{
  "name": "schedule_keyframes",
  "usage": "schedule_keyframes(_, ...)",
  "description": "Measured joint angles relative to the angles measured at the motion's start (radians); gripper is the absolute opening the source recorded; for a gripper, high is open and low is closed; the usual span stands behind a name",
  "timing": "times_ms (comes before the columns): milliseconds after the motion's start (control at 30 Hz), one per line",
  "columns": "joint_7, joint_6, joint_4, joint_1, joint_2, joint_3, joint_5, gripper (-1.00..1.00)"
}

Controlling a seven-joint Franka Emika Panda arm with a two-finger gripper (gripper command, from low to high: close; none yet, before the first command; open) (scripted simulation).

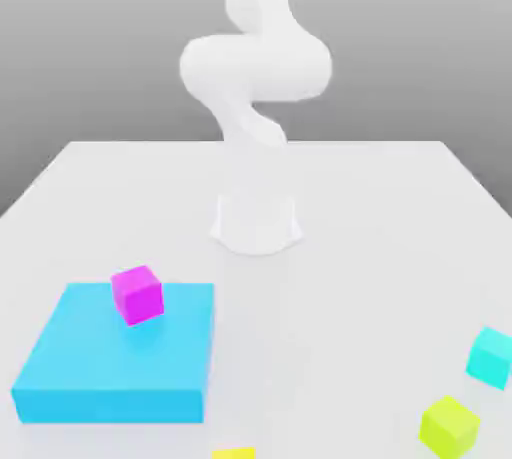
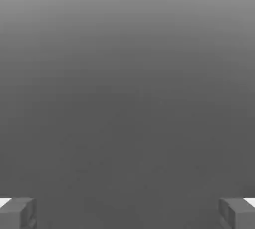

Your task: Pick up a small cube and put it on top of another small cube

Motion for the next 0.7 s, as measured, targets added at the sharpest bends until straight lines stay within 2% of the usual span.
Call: schedule_keyframes(700,-0.141,0.224,0.021,0.027,0.767,-0.050,0.050,0.00)
